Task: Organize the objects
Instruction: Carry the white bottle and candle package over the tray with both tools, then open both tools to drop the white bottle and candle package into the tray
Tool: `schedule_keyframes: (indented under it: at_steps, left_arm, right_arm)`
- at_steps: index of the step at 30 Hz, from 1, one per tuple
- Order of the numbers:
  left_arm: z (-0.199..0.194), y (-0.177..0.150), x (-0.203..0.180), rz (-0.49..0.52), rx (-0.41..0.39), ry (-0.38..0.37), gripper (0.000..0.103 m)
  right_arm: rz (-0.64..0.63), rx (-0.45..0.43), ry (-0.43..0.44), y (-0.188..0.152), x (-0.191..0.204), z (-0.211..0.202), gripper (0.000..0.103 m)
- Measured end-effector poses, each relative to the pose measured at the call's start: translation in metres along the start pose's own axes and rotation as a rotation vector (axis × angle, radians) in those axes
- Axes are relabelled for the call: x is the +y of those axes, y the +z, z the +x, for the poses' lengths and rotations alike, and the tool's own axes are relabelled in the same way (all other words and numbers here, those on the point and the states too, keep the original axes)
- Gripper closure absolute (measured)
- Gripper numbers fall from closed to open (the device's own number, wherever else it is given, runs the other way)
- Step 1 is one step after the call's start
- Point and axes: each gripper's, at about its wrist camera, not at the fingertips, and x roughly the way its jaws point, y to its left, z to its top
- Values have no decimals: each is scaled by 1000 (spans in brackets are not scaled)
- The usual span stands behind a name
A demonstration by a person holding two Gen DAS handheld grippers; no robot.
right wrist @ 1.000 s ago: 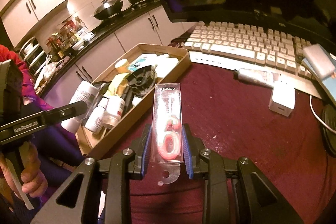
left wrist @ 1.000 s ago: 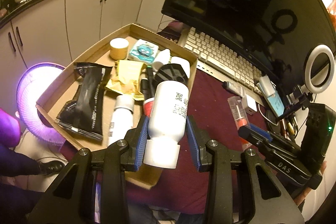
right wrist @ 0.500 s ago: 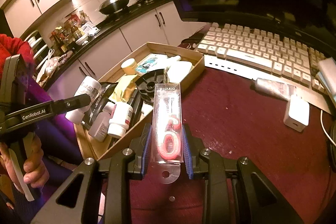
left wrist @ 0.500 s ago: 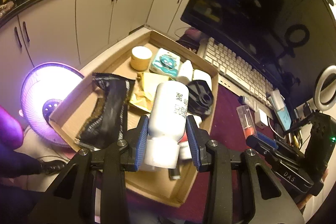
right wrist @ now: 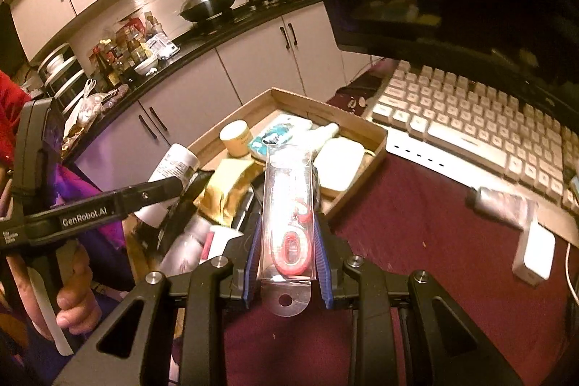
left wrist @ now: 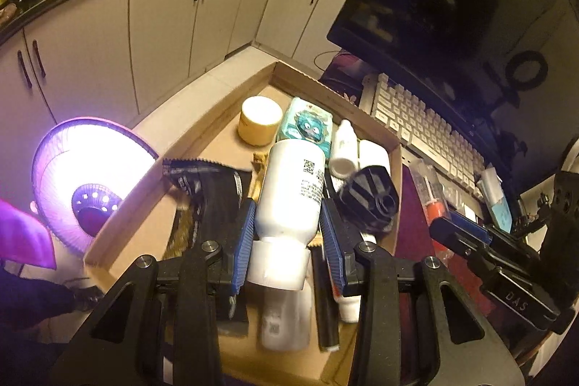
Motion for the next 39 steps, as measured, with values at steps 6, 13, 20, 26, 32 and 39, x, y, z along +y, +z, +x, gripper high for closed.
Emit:
schedule_keyframes:
  at_steps: [6, 13, 20, 26, 32, 39]
  left_arm:
    - [14, 21, 8, 4, 20, 15, 67]
    - [40, 33, 20, -26, 119, 50, 67]
    - [48, 39, 28, -32, 133, 72, 68]
    - [55, 40, 31, -33, 140, 62, 68]
    - [50, 38, 35, -51, 109, 17, 68]
    - [10, 26, 29, -50, -44, -107, 49]
  right_arm:
    - [-5, 32, 23, 25, 9, 24, 76]
    - [-1, 48, 14, 54, 11, 52, 76]
    - [-19, 61, -13, 71, 13, 81, 76]
    - [-22, 105, -33, 76, 13, 107, 76]
    - [-12, 128, -45, 76, 13, 117, 74]
    - [3, 100, 17, 77, 15, 110, 61]
